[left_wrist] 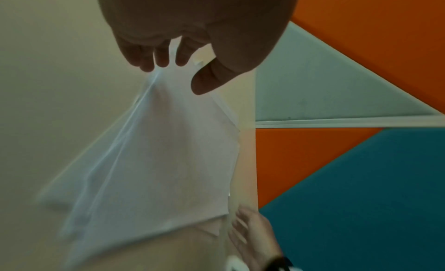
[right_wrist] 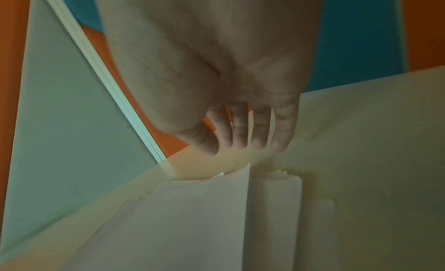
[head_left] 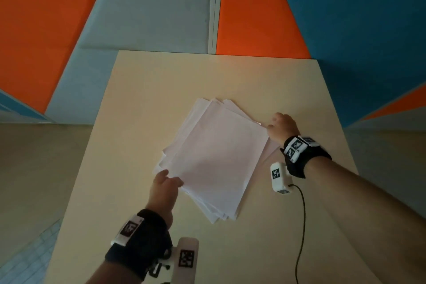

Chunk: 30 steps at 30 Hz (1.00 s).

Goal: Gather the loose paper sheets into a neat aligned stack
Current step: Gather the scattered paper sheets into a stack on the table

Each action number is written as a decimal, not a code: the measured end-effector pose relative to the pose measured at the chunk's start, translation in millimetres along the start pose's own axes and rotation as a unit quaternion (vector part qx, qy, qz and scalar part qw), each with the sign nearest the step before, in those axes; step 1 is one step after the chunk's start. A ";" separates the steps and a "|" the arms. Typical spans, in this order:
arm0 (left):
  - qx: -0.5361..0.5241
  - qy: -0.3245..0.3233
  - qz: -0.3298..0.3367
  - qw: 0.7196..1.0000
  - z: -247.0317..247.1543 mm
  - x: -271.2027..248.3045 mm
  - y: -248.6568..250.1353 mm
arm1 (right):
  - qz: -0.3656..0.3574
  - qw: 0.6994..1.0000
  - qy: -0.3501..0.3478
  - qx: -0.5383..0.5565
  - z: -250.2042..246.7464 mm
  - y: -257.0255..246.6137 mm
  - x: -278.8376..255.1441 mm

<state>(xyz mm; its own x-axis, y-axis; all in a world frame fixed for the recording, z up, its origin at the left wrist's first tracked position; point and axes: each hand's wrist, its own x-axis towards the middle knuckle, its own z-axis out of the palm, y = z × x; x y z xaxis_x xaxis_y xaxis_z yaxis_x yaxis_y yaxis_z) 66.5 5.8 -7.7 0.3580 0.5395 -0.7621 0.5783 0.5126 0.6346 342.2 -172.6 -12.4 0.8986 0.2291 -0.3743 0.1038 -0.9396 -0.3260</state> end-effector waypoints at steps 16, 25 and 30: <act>0.577 -0.051 0.158 0.800 19.7 89.2 74.0 | 0.211 0.894 -0.064 0.390 81.0 -0.1 -109.6; 0.575 -0.070 0.180 0.795 42.1 125.4 107.8 | 0.257 0.884 -0.053 0.387 49.4 21.4 -82.2; 0.575 -0.077 0.189 0.792 70.0 136.5 119.5 | 0.250 0.880 -0.045 0.402 41.9 6.7 -71.1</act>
<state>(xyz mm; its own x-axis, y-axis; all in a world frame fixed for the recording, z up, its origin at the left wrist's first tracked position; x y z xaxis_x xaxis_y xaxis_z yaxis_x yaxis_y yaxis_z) 235.8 94.0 -44.8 0.6990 0.3753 -0.6087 0.6617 -0.6622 0.3516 261.2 -184.5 -24.4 0.7049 -0.1083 -0.7010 -0.6624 -0.4539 -0.5960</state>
